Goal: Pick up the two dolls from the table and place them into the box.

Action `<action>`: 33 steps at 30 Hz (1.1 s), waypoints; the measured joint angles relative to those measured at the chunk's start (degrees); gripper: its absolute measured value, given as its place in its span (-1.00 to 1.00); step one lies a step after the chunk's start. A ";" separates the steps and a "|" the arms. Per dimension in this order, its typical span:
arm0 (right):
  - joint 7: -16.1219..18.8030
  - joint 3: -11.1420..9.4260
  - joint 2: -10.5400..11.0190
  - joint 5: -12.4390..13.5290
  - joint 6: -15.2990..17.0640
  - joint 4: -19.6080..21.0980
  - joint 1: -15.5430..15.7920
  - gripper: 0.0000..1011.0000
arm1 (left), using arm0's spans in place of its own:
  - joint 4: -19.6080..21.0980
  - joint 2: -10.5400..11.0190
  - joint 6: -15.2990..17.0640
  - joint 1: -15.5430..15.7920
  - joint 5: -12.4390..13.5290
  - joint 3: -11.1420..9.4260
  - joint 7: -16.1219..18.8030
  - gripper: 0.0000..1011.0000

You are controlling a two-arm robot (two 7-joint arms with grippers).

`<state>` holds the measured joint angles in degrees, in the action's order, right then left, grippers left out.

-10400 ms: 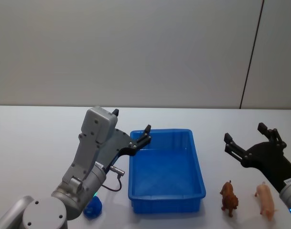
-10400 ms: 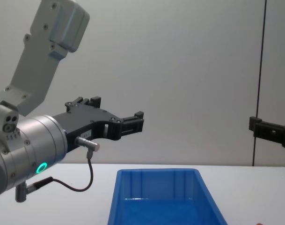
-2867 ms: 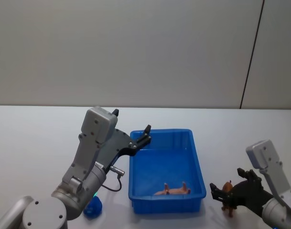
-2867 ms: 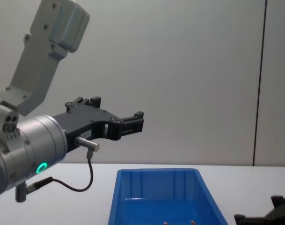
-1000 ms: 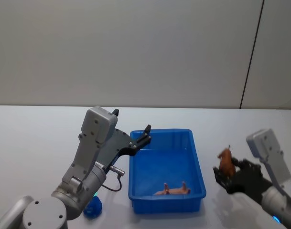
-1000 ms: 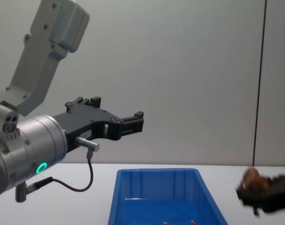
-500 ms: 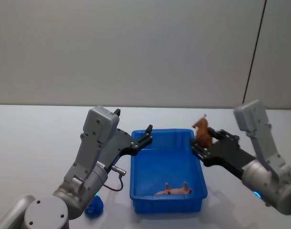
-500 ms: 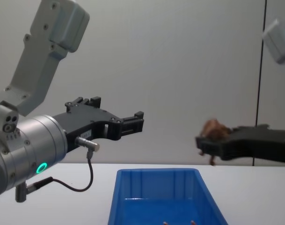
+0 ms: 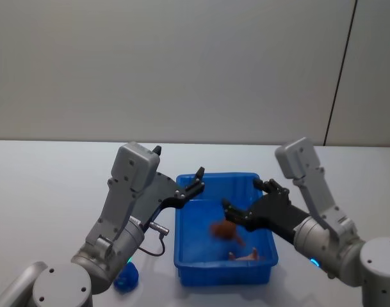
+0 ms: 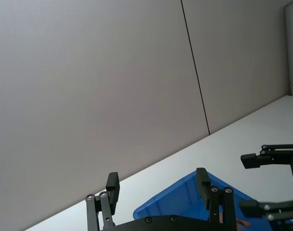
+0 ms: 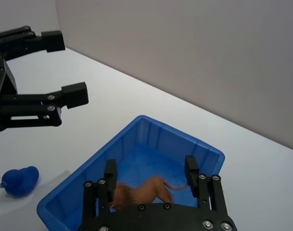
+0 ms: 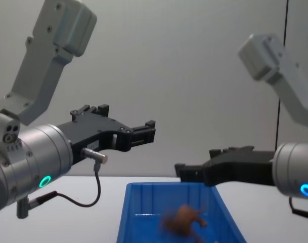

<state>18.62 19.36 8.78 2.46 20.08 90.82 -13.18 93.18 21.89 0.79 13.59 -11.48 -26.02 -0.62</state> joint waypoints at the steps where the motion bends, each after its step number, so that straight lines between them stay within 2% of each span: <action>1: 0.00 0.11 -0.11 -0.21 0.07 -0.22 -0.06 0.64 | 0.00 0.00 0.00 0.00 0.00 0.00 0.00 0.98; 2: -0.01 0.31 -0.31 -0.47 0.14 -0.66 -0.18 0.73 | 0.00 0.00 0.00 0.00 0.00 0.00 0.00 0.98; 5: -0.15 0.54 -0.53 -0.82 0.10 -1.18 -0.31 0.83 | 0.00 0.00 0.00 0.00 0.00 0.00 0.00 0.98; 7: -0.26 0.58 -0.56 -0.87 -0.05 -1.34 -0.31 0.98 | 0.00 0.00 0.00 0.00 0.00 0.00 0.00 0.98; 11: -0.64 0.40 -0.38 -0.50 -0.83 -1.45 -0.24 0.98 | 0.00 0.00 0.00 0.00 0.00 0.00 0.00 0.98; 18: -1.04 -1.39 1.35 2.47 -3.39 -0.92 0.62 0.98 | 0.00 0.00 0.00 0.00 0.00 0.00 0.00 0.98; 25: -0.31 -4.58 4.78 6.38 -6.89 -0.57 1.74 0.98 | 0.00 0.00 0.00 0.00 0.00 0.00 0.00 0.98; 33: 0.79 -7.24 7.57 9.04 -10.07 -0.97 2.44 0.98 | 0.00 -0.01 0.00 0.00 0.00 0.00 -0.01 0.98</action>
<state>19.41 12.12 16.35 11.50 10.01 89.85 -10.74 93.18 21.89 0.79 13.59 -11.48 -26.02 -0.63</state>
